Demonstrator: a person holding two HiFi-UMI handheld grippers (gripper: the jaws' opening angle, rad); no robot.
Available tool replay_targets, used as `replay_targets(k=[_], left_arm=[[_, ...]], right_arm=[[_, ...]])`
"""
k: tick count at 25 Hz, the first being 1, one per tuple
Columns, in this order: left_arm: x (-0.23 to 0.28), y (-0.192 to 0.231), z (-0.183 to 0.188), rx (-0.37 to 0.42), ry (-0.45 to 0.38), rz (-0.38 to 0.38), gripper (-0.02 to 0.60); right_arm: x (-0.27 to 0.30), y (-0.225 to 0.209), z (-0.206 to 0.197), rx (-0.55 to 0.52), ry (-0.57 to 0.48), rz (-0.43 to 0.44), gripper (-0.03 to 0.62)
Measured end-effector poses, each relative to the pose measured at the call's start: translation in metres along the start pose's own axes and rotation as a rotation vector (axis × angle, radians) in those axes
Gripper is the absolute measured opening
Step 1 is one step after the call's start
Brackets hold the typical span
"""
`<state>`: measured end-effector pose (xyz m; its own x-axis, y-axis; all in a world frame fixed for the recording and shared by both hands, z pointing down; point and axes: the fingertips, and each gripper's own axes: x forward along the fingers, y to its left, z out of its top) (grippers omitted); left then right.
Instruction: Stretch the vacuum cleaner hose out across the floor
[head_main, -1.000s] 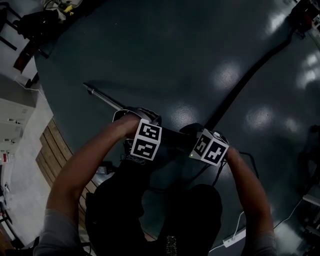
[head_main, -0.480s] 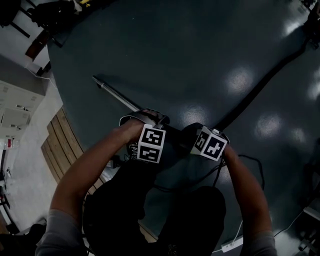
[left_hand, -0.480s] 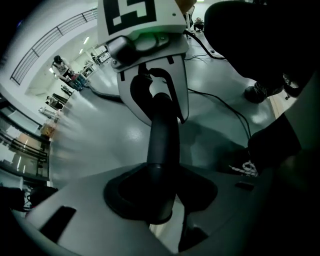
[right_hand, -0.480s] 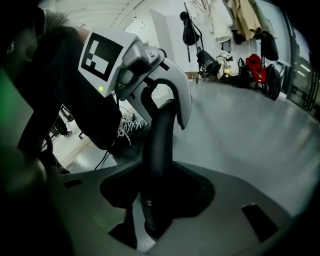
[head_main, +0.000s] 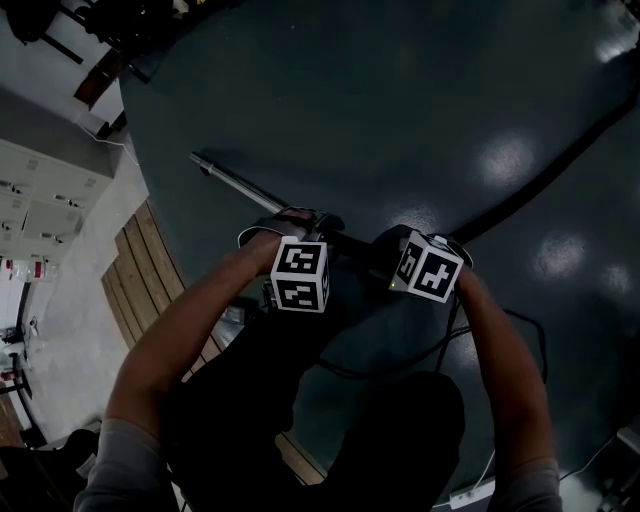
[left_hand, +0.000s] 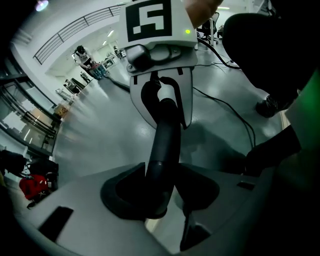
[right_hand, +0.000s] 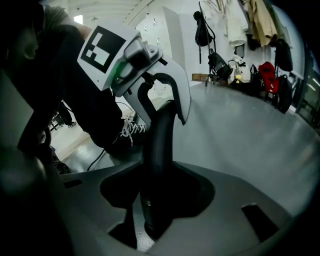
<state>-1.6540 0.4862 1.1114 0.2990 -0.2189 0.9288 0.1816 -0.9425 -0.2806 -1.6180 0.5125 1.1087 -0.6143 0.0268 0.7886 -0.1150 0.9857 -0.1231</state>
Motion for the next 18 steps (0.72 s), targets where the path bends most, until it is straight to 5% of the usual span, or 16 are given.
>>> replay_targets(k=[3,8,13,18], left_arm=[[-0.011,0.011,0.006,-0.077,-0.051,0.041,0.189],[-0.047,0.028,0.007,-0.381,-0.152,0.066,0.216],[-0.066,0.000,-0.021,-0.657,-0.241,0.018,0.215],[-0.061,-0.001,-0.016,-0.809,-0.348,-0.018,0.213]], right_arm=[[-0.004,-0.006,0.000,0.021,0.010,0.012,0.161],[-0.011,-0.014,0.000,0.027,0.027,-0.001,0.161],[0.027,0.009,-0.010,0.058,0.106,0.045,0.163],[0.049,0.016,-0.020,-0.028,0.207,0.045,0.164]])
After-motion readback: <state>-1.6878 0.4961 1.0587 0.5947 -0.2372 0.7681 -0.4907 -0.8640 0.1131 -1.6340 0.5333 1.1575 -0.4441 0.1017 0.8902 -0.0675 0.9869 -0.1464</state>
